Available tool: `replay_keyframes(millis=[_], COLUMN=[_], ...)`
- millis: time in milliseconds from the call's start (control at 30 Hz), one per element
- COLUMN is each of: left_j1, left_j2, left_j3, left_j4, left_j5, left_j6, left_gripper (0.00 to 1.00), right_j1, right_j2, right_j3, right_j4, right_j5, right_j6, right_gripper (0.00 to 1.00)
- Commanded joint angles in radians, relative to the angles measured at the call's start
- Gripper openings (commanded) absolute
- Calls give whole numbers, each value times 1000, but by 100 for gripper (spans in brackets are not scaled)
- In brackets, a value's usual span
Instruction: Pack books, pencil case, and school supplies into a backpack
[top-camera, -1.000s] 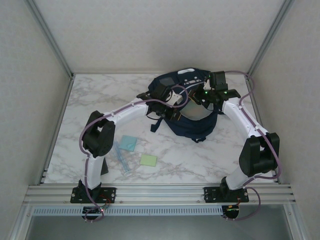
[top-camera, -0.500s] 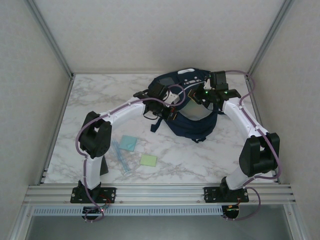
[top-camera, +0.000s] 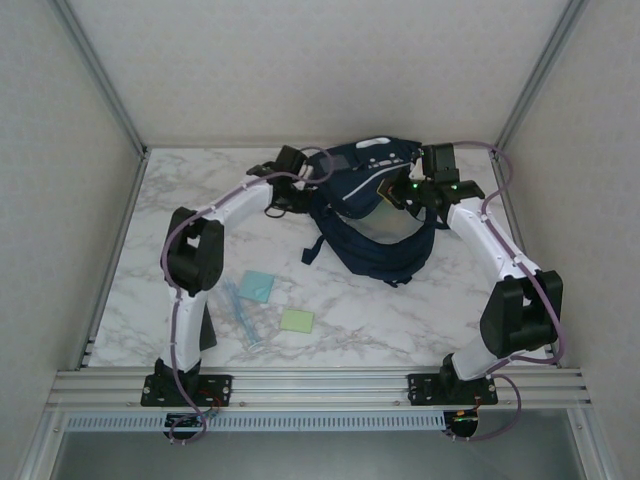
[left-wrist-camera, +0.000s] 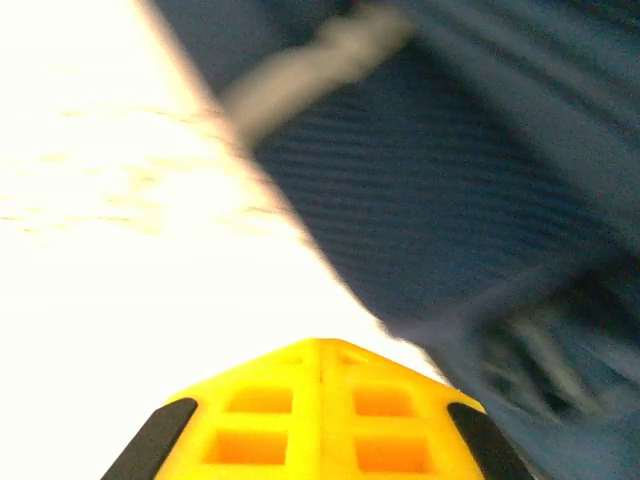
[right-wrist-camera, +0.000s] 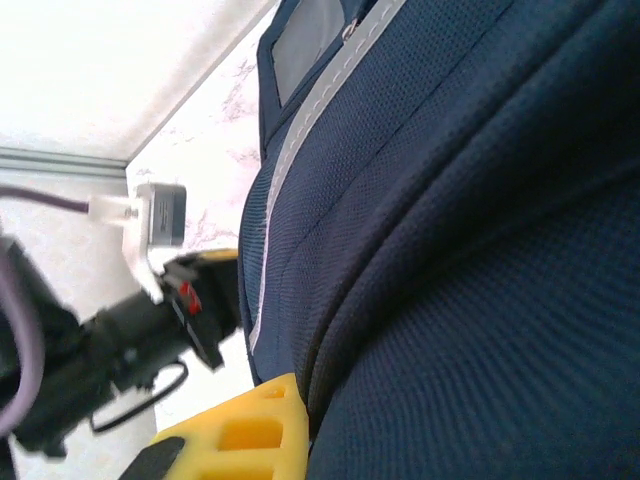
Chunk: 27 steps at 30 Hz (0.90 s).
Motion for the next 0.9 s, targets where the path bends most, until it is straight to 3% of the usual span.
replay_keyframes(millis=[0,67,167,233,300,433,500,567,600,700,867], left_j1=[11,11,12,13,19,41,57,72,79,103,185], left_j2=[22,-2,-72,-151,-236,-395,-465,-539,-580,-686,-831], left_j3=[70,47,-35,-129,-226,-390,-455,-521,-556,-638,-768], left_j4=[-72,-68,-58,-41,-19,-29,-51,-76,-91,-153,-240], left_j5=[-63,-55,-47,-48,-60,-104,-129,-169,-188,-287,-360], left_j6=[-82,-107,-167,-208,-238,-276,-300,-328,-341,-381,-454], left_gripper=[0,8,45,56,63,77,79,97,100,100,100], right_j1=[-12,-6,18,35,52,102,133,172,191,237,267], right_j2=[-41,-34,-37,-52,-71,-112,-129,-143,-149,-157,-135], right_j3=[-4,-19,-46,-68,-92,-135,-158,-173,-180,-198,-208], right_j4=[120,148,135,98,65,-14,-33,-45,-54,-62,-46], right_j5=[-37,-74,-79,-77,-66,-23,-8,-4,3,51,142], right_j6=[-10,-2,-24,-54,-78,-131,-150,-173,-187,-210,-216], right_gripper=[0,2,30,47,56,64,66,70,73,98,99])
